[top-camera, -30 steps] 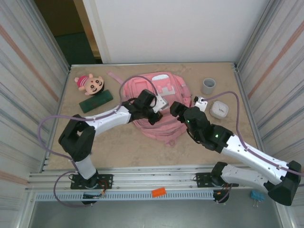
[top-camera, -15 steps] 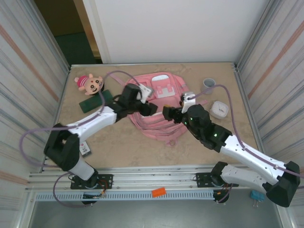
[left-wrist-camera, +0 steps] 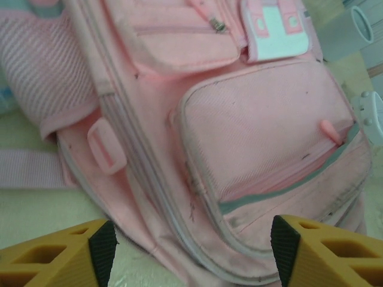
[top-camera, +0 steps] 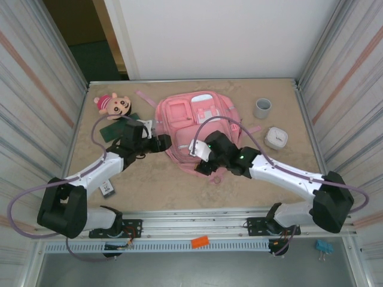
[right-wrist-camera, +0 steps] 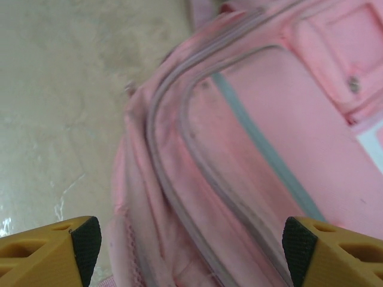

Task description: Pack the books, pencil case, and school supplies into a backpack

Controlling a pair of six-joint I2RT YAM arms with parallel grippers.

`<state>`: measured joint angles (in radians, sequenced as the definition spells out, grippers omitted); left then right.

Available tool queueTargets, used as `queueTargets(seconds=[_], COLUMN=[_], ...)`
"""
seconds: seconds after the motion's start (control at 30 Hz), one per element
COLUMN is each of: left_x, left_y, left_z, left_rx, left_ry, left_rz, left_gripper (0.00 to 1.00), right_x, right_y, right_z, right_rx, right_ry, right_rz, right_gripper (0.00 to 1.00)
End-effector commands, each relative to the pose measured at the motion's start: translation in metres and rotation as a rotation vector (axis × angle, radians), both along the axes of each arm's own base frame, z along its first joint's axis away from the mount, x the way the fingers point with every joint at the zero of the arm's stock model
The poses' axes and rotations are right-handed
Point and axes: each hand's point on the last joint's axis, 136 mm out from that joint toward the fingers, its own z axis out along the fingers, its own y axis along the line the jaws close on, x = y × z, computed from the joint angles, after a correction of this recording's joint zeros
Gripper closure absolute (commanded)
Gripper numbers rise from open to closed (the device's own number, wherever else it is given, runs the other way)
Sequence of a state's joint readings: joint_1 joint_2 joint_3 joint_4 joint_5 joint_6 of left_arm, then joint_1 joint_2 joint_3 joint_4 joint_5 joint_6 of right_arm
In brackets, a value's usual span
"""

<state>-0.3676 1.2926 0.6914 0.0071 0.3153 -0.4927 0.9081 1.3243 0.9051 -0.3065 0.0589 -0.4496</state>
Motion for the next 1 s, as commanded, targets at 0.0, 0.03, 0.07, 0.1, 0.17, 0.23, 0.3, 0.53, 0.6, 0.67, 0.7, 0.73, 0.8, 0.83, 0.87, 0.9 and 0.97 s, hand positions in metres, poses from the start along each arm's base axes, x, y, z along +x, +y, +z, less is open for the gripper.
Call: queueTargets(seconds=[0.0,0.03,0.07,0.1,0.17,0.23,0.3,0.53,0.6,0.67,0.7,0.73,0.8,0.83,0.87,0.9,0.97], left_x=[0.004,0.004,0.003,0.003,0.001,-0.001,-0.001,-0.007,-0.011,-0.014,-0.015,-0.017,-0.021,-0.022,-0.023,-0.024,-0.025], left_y=[0.002,0.004,0.005,0.006,0.009,0.012,0.015,0.014,0.011,0.011,0.011,0.011,0.011,0.011,0.011,0.011,0.01], left_z=[0.021,0.02,0.019,0.019,0.019,0.019,0.02,0.02,0.025,0.029,0.032,0.034,0.038,0.04,0.04,0.041,0.039], left_rx=[-0.089,-0.094,-0.096,-0.096,-0.093,-0.086,-0.08,-0.059,-0.069,-0.058,-0.051,-0.044,-0.03,-0.025,-0.019,-0.016,-0.017], left_ry=[-0.055,-0.056,-0.055,-0.057,-0.061,-0.067,-0.077,-0.114,-0.146,-0.179,-0.197,-0.213,-0.244,-0.254,-0.267,-0.28,-0.298], left_rz=[0.042,0.047,0.051,0.053,0.057,0.065,0.073,0.024,-0.009,-0.029,-0.04,-0.053,-0.076,-0.084,-0.094,-0.101,-0.106], left_gripper=[0.3,0.3,0.3,0.3,0.3,0.31,0.31,0.31,0.31,0.3,0.3,0.29,0.29,0.29,0.29,0.29,0.29], right_x=[-0.008,-0.005,0.001,0.007,0.012,0.02,0.03,0.035,0.026,0.02,0.018,0.017,0.017,0.02,0.024,0.028,0.032], right_y=[0.004,0.004,0.006,0.007,0.011,0.015,0.017,0.02,0.02,0.02,0.018,0.017,0.006,-0.001,-0.008,-0.016,-0.028], right_z=[-0.032,-0.04,-0.047,-0.055,-0.068,-0.076,-0.082,-0.068,-0.048,-0.022,-0.007,0.007,0.036,0.048,0.062,0.075,0.1], right_rx=[-0.159,-0.192,-0.221,-0.239,-0.256,-0.258,-0.274,-0.322,-0.275,-0.209,-0.172,-0.14,-0.09,-0.079,-0.067,-0.054,-0.019], right_ry=[-0.03,-0.042,-0.062,-0.074,-0.087,-0.108,-0.139,-0.206,-0.151,-0.143,-0.144,-0.148,-0.173,-0.193,-0.213,-0.227,-0.242], right_rz=[0.133,0.131,0.122,0.111,0.115,0.102,0.07,0.064,0.092,0.119,0.127,0.134,0.142,0.136,0.125,0.112,0.101], right_gripper=[0.19,0.18,0.17,0.17,0.17,0.18,0.22,1.0,1.0,1.0,1.0,1.0,1.0,1.0,1.0,1.0,1.0])
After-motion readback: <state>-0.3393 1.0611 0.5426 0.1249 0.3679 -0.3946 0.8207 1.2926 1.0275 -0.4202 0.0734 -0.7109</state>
